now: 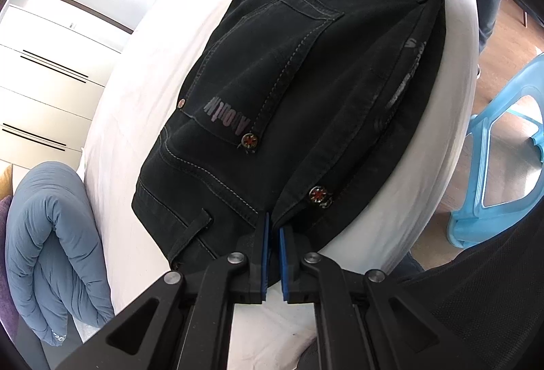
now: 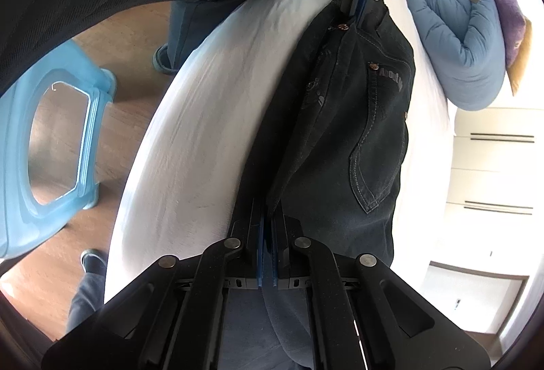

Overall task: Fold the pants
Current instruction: 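Lift the jeans by the waistband with both tools, letting the legs hang, then lay the jeans down folded on the bed and open both tools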

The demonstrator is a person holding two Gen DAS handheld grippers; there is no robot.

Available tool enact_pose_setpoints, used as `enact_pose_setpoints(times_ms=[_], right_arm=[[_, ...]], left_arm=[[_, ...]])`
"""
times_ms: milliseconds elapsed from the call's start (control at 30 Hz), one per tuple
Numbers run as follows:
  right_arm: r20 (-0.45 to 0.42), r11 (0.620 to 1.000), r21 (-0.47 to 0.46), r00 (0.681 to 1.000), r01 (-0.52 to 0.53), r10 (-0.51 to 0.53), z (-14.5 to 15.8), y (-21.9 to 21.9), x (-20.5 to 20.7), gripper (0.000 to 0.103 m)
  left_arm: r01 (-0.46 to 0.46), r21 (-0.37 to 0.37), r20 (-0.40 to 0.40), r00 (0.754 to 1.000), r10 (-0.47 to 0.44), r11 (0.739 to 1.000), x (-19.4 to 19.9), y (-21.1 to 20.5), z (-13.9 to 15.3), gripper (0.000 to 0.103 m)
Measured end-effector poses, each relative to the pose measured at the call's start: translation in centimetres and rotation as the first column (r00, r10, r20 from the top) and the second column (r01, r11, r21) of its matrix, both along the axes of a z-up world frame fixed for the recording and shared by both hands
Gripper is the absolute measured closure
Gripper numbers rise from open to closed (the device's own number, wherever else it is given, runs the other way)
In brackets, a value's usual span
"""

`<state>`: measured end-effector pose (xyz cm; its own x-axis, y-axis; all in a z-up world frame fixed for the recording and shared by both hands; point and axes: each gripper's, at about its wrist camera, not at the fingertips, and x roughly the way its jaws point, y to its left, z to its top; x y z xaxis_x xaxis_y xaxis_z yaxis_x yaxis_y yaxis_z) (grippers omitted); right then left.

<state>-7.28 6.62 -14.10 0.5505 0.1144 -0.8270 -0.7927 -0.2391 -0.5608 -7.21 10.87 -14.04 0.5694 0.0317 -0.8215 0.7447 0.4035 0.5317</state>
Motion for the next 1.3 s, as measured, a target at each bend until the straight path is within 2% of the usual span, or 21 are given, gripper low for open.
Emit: enact_pose_setpoints(times_ms=[300,500,533,633,733,800,900,967,1067,1100,1133,1167,1200,1233,1267,1300], right_arm=[[0.004,1.0,-0.004,1.0,0.03,-0.03,-1.9,0.4,0.3,0.101],[0.068,0.999,-0.006,0.997,0.036,-0.036,-2.7,0.8,-0.4,0.1],[0.076,0.999,-0.007,0.996,0.036,-0.035,-2.8,0.9,-0.6,0.1],[0.104,0.999,0.001,0.994,0.036,-0.036,-3.1,0.9,-0.8,0.099],[0.14,0.998,0.017,0.988,0.063,-0.064,-3.4,1.1,-1.1,0.099],[0.154,0.996,0.034,0.984,0.084,-0.088,-3.4,1.2,-1.3,0.098],[0.171,0.987,0.093,0.975,0.131,-0.146,-3.2,1.2,-1.4,0.095],[0.17,0.978,0.128,0.968,0.164,-0.185,-3.0,1.1,-1.3,0.093],[0.164,0.957,0.193,0.954,0.218,-0.25,-2.1,1.0,-1.4,0.083],[0.163,0.948,0.214,0.948,0.235,-0.272,-1.8,0.8,-1.4,0.074],[0.163,0.939,0.234,0.942,0.252,-0.293,-1.5,0.7,-1.4,0.054],[0.137,0.927,0.254,0.939,0.275,-0.315,-1.1,0.4,-1.4,0.034],[0.088,0.913,0.28,0.939,0.298,-0.334,-0.6,0.0,-1.6,0.01],[0.074,0.9,0.312,0.937,0.303,-0.341,-0.1,-0.6,-2.0,0.009],[0.074,0.891,0.332,0.932,0.311,-0.354,0.3,-1.1,-2.3,0.009],[0.059,0.871,0.355,0.922,0.34,-0.384,0.9,-1.9,-2.6,0.009]], left_arm=[[0.097,0.063,0.016,0.995,-0.098,0.993,-1.6,-0.1,-0.4,0.097],[0.108,0.089,-0.027,0.994,-0.107,0.99,-1.9,0.5,0.3,0.091],[0.1,0.091,-0.034,0.995,-0.097,0.991,-1.8,0.7,0.4,0.087],[0.06,0.102,-0.036,0.998,-0.056,0.993,-1.5,1.2,0.9,0.048],[-0.01,0.014,-0.026,1.0,0.011,1.0,-1.1,1.6,3.6,0.046],[-0.074,-0.09,0.004,0.997,0.074,0.993,-0.4,1.4,6.2,0.042],[-0.156,-0.252,0.001,0.987,0.161,0.955,1.6,-0.7,9.0,0.042],[-0.172,-0.306,-0.014,0.984,0.176,0.936,2.8,-2.8,9.3,0.042],[-0.196,-0.369,-0.076,0.981,0.18,0.908,5.2,-6.3,7.6,0.042],[-0.213,-0.383,-0.115,0.976,0.183,0.899,6.0,-7.4,6.7,0.042],[-0.242,-0.385,-0.166,0.967,0.191,0.89,6.7,-8.5,5.3,0.042],[-0.274,-0.366,-0.224,0.954,0.201,0.889,7.2,-9.4,3.6,0.047],[-0.28,-0.336,-0.243,0.948,0.205,0.899,7.2,-10.0,2.3,0.05],[-0.266,-0.298,-0.235,0.951,0.2,0.917,6.7,-11.0,0.8,0.051],[-0.251,-0.302,-0.199,0.96,0.196,0.92,6.2,-11.2,0.4,0.051],[-0.265,-0.316,-0.198,0.957,0.21,0.911,6.0,-11.0,0.4,0.052]])
